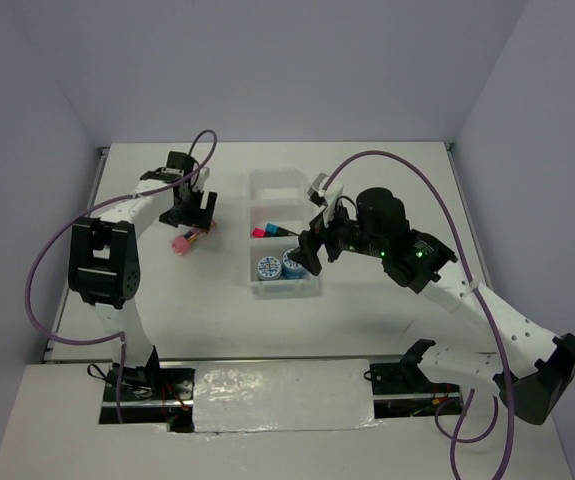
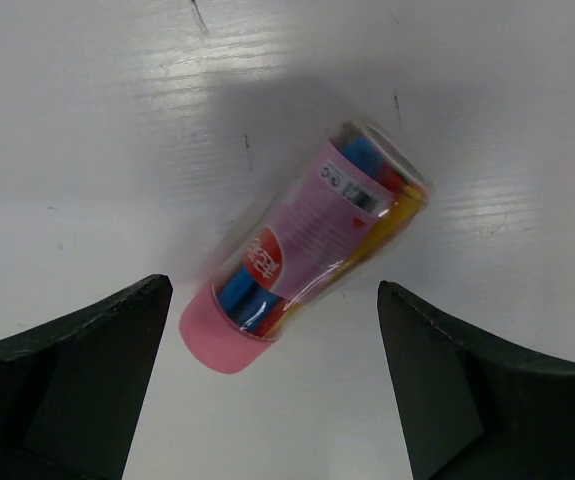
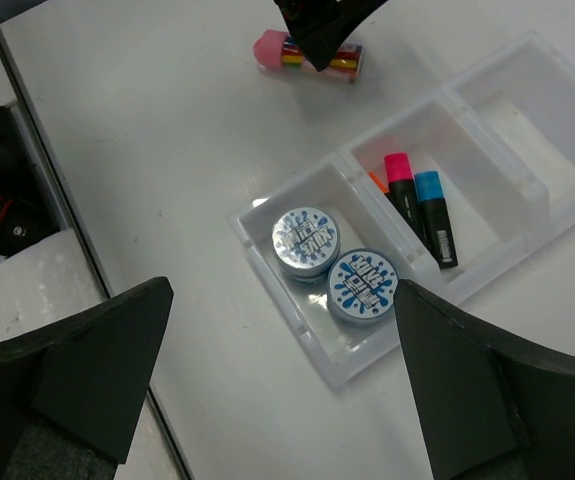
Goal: Sort the stationery into containers
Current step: Pick up the stationery from the center of the board.
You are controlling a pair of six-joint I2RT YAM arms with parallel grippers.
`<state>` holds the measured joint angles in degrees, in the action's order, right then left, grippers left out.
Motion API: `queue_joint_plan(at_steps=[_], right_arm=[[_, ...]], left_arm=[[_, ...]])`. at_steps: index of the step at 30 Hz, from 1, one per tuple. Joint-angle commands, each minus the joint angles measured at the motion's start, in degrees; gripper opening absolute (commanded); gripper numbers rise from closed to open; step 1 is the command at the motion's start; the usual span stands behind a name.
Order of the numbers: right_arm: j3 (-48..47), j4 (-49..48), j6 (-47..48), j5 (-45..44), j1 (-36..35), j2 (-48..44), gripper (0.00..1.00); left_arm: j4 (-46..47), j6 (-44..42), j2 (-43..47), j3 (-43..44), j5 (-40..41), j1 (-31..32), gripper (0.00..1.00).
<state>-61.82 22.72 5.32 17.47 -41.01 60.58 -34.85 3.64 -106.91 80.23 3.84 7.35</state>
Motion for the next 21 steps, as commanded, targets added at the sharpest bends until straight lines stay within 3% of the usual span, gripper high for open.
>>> queue_joint_plan(at_steps=[1,11,14,16,18,21], right_arm=[[-1.2,-2.7,-0.7,1.5,-0.6,0.2,1.0],[-1.4,-3.2,-1.0,2.1,-0.4,0.5,1.0],[-1.3,-3.0,-1.4,2.0,-0.6,0.2,1.0],[-1.3,-2.7,-1.5,2.0,-0.6,-0.3,1.0],[-0.8,-3.0,-1.4,1.5,-0.6,-0.6,1.0],[-0.4,-3.9,-2.5,-0.5,-0.6,-1.3,1.0]], left_arm=[[0.7,-1.7,0.3,0.0,-3.4,-0.1,0.97],[-0.2,-1.0,-6.3,-1.1,0.1,-0.2,0.92],[0.1,-0.7,-7.5,-1.2,1.5,-0.3,0.86],[-0.9,-0.7,-8.9,-0.6,1.4,-0.3,0.77],[-1.4,-0.1,-8.8,-0.5,0.7,-0.1,0.52],[-0.7,0.1,-5.1,-1.5,0.8,0.8,0.3]])
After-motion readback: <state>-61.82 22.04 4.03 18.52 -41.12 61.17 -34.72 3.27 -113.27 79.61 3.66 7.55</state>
